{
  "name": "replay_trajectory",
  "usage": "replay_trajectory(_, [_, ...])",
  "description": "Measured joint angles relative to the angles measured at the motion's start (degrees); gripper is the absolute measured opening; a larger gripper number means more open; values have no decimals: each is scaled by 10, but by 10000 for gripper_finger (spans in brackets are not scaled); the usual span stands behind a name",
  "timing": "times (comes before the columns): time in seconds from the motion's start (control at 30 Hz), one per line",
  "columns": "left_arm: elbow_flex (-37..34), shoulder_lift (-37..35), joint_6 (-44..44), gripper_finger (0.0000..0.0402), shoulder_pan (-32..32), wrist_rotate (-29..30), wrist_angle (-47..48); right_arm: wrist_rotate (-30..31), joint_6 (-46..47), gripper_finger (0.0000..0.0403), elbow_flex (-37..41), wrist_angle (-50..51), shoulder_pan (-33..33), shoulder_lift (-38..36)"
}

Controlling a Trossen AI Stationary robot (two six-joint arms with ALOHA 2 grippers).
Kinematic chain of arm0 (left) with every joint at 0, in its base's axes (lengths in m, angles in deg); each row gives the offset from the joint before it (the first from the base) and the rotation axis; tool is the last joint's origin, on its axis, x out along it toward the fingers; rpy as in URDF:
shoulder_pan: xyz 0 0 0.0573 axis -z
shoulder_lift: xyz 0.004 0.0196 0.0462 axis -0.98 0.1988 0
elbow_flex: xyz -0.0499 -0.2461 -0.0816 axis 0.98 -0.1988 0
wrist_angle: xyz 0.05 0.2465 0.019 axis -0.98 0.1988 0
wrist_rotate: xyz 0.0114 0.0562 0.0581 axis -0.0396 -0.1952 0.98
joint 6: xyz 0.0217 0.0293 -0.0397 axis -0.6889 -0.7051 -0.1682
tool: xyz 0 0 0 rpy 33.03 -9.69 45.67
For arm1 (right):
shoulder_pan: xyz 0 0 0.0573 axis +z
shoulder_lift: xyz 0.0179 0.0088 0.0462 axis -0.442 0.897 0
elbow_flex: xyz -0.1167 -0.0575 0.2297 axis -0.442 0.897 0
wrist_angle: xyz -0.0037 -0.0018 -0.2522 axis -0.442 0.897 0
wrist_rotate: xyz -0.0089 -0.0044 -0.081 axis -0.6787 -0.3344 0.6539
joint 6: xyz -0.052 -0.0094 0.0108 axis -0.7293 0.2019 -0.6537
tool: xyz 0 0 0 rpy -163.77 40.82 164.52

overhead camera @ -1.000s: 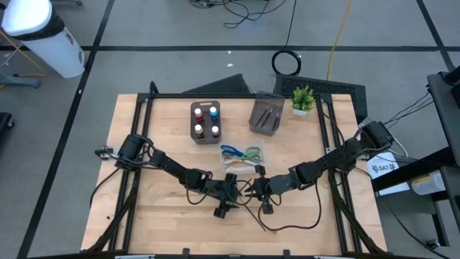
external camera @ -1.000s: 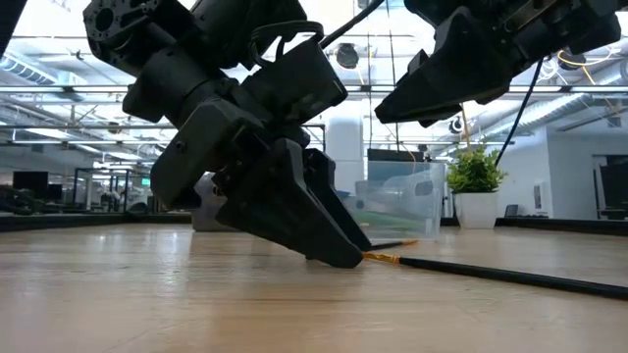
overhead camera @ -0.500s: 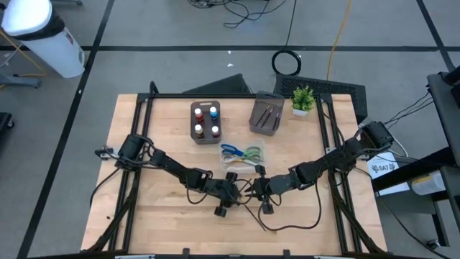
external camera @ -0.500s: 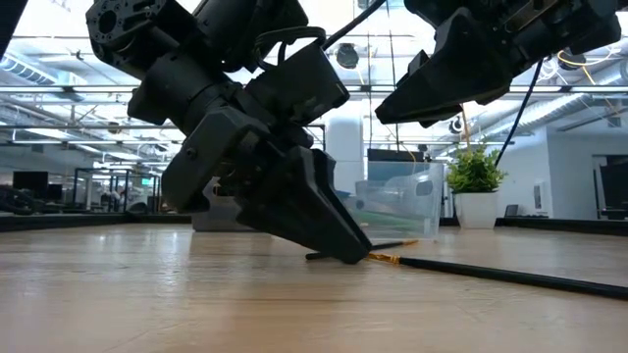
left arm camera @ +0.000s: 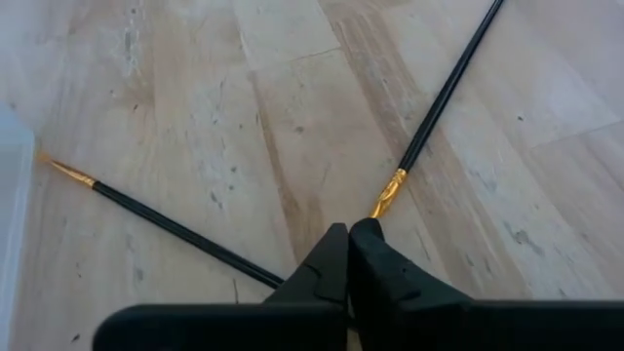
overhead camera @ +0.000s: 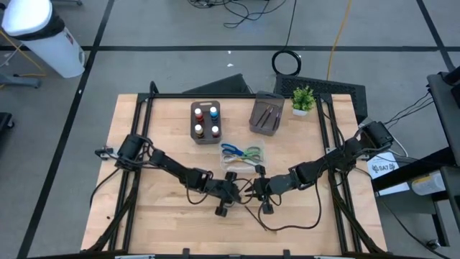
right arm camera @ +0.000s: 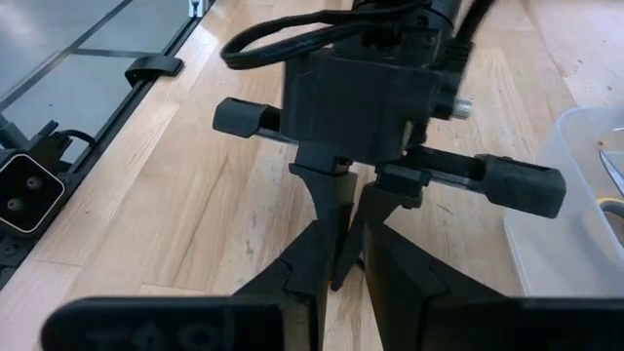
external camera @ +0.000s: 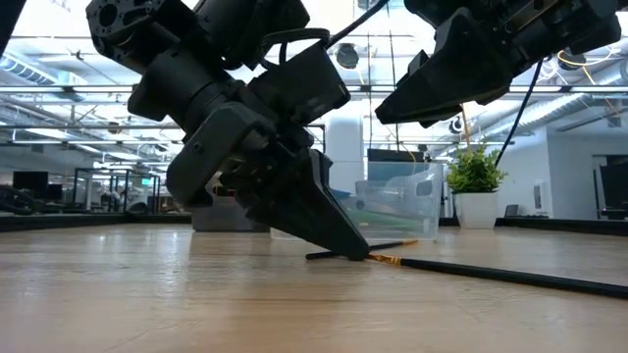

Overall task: Pick & Place Paint Supplies
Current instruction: Put the bottom black and gold brush into the right black bin

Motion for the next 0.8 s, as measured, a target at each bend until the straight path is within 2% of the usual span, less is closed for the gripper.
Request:
replay_trajectory(0.27, [-5,-32,-16,3,27,0,-11,1,-30,59,0,-11,3,-26])
replay_trajectory(0.37, [-5,-66,-30,3,39,29,2,0,-43,59,1,-12,4,-58])
replay_trajectory(0.53, [-4,-134,-50,2,46,77,44,1,-46,59,0,-80,4,-102])
replay_trajectory(0.67, [-3,-204,-78,2,46,110,54,2,-141,59,0,-136,-1,-125])
replay_trajectory(0.8, [-3,-261,-136,1,52,161,61,19,-234,59,0,-138,-1,-139])
